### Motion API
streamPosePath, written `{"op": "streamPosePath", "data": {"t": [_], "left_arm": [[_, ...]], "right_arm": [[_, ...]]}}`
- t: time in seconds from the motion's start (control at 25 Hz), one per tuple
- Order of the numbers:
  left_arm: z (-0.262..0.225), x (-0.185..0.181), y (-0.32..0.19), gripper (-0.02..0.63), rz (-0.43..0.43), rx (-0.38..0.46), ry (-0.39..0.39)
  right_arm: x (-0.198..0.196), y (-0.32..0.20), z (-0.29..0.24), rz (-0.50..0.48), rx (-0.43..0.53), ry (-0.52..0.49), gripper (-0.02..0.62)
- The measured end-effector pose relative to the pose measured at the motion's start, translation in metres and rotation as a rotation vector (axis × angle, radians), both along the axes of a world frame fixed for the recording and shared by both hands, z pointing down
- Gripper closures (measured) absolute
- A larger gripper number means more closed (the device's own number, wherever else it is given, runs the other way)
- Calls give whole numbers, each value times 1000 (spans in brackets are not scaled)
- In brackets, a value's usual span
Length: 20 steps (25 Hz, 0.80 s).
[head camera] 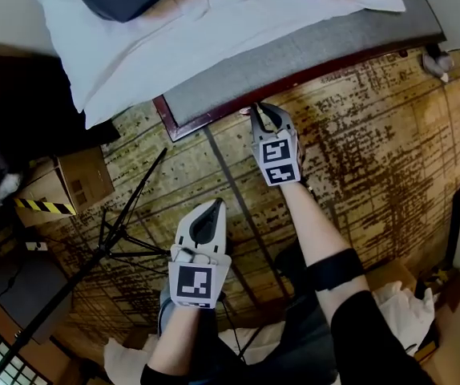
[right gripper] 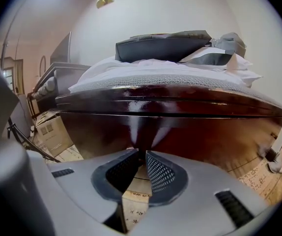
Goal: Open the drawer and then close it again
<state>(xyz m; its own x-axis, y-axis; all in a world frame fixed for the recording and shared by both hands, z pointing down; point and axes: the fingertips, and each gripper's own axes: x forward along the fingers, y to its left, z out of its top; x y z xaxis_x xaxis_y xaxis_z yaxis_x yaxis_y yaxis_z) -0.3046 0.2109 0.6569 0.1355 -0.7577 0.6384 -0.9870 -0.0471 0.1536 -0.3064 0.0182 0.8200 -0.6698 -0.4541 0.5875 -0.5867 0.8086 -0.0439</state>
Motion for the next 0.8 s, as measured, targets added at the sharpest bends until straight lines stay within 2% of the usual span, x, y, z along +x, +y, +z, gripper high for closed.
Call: {"op": "streamPosePath", "data": {"t": [0.16,0.28,0.4,0.56,0.72,0.8], "left_arm": [[-6,-7,3,606,-7,7,-16],[-23,-7,7,606,-10,9,-13],[-49,-8,11,606,-20,10,-2],[-103,2,21,606,-30,5,25],[-164,10,38,606,14,-6,-3],[-197,23,41,606,30,2,7]], "right_arm": [[1,1,1,8,-12,29,545],[10,1,-12,53,-17,44,546],[23,10,-44,84,-27,31,588],[53,42,-121,52,-25,14,594],[79,78,-226,-23,9,-5,594],[94,90,-281,-47,26,-22,594]]}}
